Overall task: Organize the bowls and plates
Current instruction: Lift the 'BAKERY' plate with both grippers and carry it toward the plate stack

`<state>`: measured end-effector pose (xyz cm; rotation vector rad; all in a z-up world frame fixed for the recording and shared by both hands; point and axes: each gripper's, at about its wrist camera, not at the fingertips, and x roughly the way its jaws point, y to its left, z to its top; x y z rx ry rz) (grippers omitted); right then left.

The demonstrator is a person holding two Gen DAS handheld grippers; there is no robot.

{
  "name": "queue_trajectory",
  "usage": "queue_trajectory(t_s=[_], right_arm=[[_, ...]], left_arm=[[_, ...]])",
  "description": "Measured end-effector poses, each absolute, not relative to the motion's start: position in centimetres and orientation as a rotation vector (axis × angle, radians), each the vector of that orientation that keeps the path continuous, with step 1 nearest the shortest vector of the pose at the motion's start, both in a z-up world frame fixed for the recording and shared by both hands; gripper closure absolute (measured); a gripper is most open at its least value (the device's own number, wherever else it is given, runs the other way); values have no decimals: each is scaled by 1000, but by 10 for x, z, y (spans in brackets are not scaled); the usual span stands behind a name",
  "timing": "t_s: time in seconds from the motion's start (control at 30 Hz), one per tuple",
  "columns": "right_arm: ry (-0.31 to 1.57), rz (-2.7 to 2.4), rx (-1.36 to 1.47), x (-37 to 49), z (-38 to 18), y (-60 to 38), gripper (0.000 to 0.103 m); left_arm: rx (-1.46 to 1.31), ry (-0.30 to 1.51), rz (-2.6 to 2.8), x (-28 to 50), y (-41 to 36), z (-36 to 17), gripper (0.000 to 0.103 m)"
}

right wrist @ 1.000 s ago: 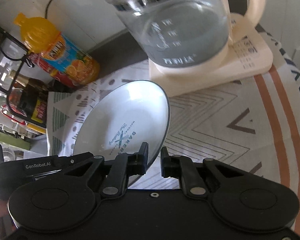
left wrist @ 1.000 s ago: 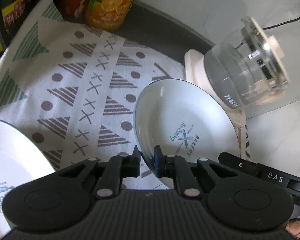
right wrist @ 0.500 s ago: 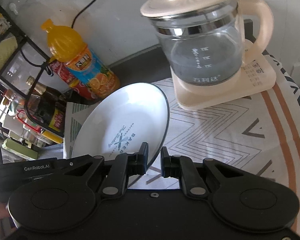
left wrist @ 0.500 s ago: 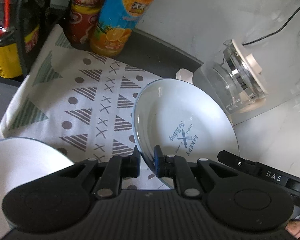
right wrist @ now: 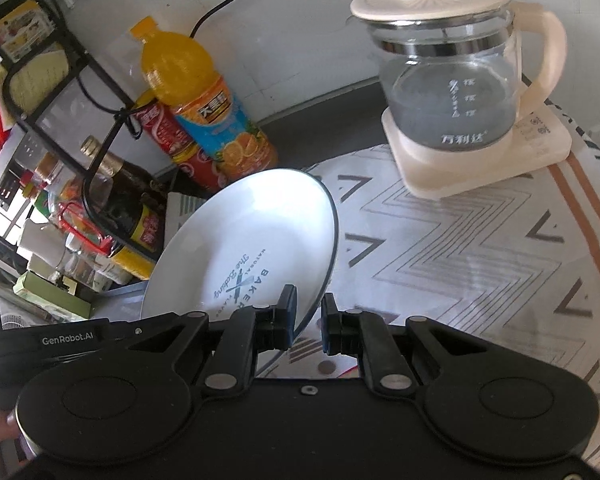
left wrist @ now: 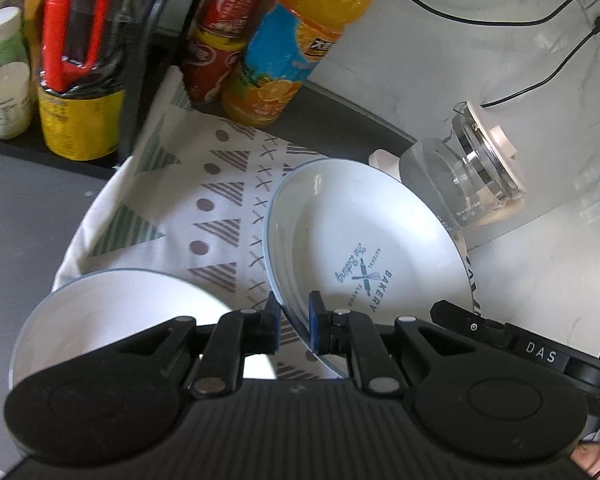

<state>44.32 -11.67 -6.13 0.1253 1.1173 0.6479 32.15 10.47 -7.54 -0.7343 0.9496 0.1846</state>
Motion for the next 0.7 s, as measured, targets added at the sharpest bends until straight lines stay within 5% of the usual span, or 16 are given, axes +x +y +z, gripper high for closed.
queue_trajectory(t_s=[0.7], right_arm=[[1109,598,129,370,-66,-94,91]], left_arm=[[-707,976,153,255,128,-82,91]])
